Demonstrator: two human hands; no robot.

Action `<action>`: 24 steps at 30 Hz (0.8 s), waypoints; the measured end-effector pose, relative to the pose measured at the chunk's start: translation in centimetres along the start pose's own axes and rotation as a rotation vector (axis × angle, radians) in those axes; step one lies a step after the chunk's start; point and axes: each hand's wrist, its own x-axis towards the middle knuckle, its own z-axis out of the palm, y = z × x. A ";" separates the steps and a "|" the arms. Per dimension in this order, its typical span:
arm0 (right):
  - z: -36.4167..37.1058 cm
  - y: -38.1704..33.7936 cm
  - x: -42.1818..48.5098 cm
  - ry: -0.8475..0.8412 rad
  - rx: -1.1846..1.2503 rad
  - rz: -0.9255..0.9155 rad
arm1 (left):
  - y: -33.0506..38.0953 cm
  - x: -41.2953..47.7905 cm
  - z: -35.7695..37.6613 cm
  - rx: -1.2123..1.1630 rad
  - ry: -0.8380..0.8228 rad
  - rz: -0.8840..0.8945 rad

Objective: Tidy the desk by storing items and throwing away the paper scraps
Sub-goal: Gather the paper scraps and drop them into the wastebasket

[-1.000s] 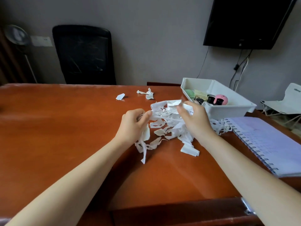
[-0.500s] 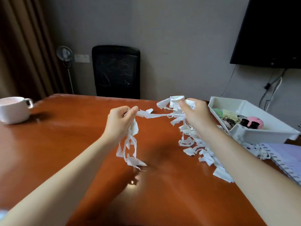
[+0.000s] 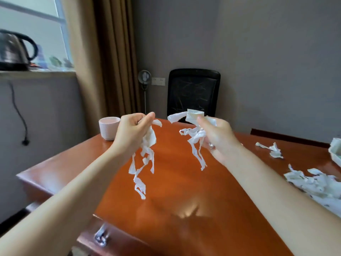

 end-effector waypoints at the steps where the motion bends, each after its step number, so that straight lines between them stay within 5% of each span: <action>1: 1.5 -0.2 -0.1 -0.047 0.031 -0.003 | -0.2 0.3 -1.4 0.006 0.023 -0.008; 24: 34.7 1.5 -8.0 -0.623 0.086 0.118 | -9.0 -3.2 -29.7 0.250 0.401 -0.179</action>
